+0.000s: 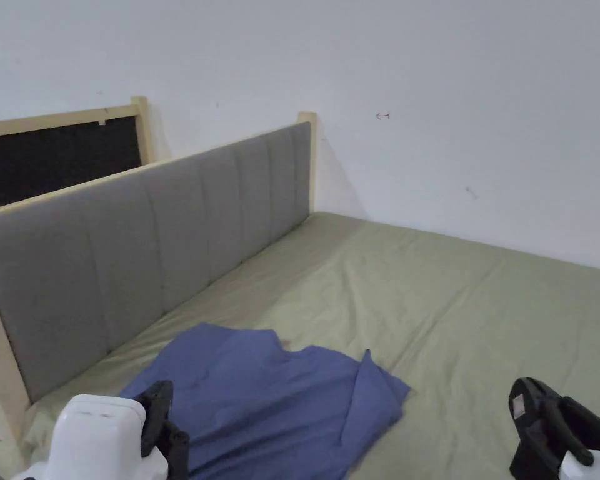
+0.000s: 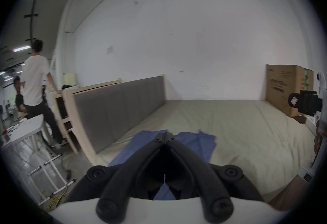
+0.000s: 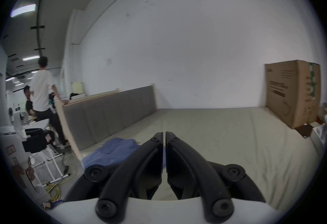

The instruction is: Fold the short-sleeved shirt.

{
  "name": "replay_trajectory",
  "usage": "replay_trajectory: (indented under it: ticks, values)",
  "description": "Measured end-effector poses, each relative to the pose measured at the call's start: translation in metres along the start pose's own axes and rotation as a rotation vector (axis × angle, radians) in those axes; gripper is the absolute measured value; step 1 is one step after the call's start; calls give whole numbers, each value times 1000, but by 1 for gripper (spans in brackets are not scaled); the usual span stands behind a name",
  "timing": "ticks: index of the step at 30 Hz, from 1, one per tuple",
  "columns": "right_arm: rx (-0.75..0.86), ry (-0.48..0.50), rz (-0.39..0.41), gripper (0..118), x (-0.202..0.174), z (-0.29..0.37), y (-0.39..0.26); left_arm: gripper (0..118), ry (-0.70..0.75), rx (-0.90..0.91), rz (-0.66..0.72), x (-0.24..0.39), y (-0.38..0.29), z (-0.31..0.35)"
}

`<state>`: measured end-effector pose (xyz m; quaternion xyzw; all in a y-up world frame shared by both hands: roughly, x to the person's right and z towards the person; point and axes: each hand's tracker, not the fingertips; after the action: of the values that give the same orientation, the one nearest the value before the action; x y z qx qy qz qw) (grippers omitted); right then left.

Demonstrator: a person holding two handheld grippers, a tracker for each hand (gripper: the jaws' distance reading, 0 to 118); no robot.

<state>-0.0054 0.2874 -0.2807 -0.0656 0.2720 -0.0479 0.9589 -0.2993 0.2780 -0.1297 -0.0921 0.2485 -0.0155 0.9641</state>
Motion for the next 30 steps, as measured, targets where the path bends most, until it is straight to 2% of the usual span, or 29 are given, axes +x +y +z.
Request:
replay_trajectory:
  ticks: [2, 5, 8, 9, 12, 13, 14, 15, 16, 17, 19, 24, 26, 28, 30]
  values:
    - [-5, 35, 0, 3, -10, -4, 1, 0, -6, 1, 31, -6, -3, 1]
    - [-14, 22, 36, 3, -7, -4, 2, 0, -55, 46, 107, -2, 5, 0]
    - [-29, 1, 47, 3, 12, -1, 1, 0, -51, 2, 89, 4, 31, -50]
    - [-40, -10, 48, 3, 19, -1, 0, 0, -83, -63, 68, 5, 39, -78]
    - [-113, -59, 36, 3, 42, -6, -6, 3, -359, -403, 21, 8, 38, -190]
    - [-142, -73, 21, 3, 51, -9, -10, 16, -417, -542, 2, 14, 26, -228]
    - [-163, -85, 7, 3, 58, -11, -13, 37, -428, -647, -9, 19, 11, -258]
    - [-180, -101, -7, 3, 65, -12, -17, 77, -419, -736, -25, 25, -4, -283]
    - [-197, -121, -17, 3, 72, -13, -22, 104, -414, -806, -48, 33, -23, -303]
    - [-211, -135, -25, 3, 77, -14, -25, 118, -408, -848, -87, 39, -36, -319]
    - [-249, -158, -33, 3, 89, -18, -36, 111, -410, -855, -142, 48, -63, -348]
    - [-338, -201, -66, 3, 107, -28, -58, 111, -334, -1058, -189, 59, -118, -402]
    - [-366, -200, -87, 3, 108, -33, -65, 118, -371, -1210, -191, 58, -146, -423]
    - [-384, -193, -99, 3, 107, -38, -70, 118, -371, -1090, -142, 53, -140, -410]
    - [-393, -180, -108, 3, 103, -40, -73, 118, -351, -1036, -182, 58, -150, -402]
